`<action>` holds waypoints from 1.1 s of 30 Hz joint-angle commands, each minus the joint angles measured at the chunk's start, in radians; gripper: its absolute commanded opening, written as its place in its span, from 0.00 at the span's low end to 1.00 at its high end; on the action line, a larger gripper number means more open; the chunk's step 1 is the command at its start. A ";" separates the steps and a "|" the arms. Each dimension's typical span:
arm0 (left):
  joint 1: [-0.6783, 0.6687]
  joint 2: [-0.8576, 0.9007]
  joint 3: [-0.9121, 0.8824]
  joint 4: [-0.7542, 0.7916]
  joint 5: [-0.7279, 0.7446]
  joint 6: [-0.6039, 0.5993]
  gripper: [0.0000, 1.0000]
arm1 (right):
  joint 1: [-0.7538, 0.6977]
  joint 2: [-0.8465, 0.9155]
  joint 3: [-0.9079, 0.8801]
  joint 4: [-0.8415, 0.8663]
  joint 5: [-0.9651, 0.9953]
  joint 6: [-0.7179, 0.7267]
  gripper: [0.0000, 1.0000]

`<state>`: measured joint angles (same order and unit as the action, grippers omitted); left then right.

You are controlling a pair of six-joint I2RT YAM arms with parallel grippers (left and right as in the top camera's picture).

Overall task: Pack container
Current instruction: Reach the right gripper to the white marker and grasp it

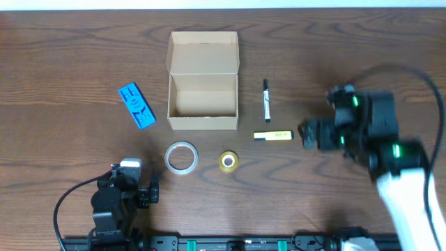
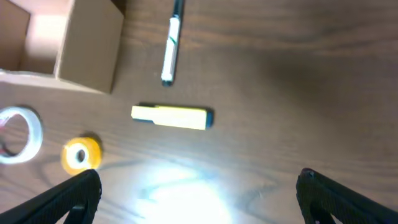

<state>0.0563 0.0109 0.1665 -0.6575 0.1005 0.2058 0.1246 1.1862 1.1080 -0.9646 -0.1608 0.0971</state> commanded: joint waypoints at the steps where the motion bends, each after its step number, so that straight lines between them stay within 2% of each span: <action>1: 0.004 -0.007 -0.008 -0.001 -0.007 -0.007 0.96 | 0.034 0.179 0.205 -0.070 -0.006 0.023 0.99; 7: 0.004 -0.007 -0.008 -0.002 -0.007 -0.007 0.95 | 0.082 0.496 0.534 -0.239 0.055 0.098 0.99; 12: 0.004 -0.007 -0.008 -0.002 -0.007 -0.007 0.96 | 0.121 0.696 0.679 -0.255 0.085 0.144 0.99; 21: 0.004 -0.007 -0.008 -0.002 -0.007 -0.007 0.96 | 0.194 0.910 0.713 -0.231 0.135 0.205 0.99; 33: 0.004 -0.007 -0.008 -0.002 -0.007 -0.007 0.96 | 0.209 1.024 0.708 -0.142 0.135 0.202 0.99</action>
<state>0.0563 0.0101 0.1661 -0.6575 0.1005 0.2058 0.3294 2.1868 1.7988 -1.1183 -0.0437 0.2817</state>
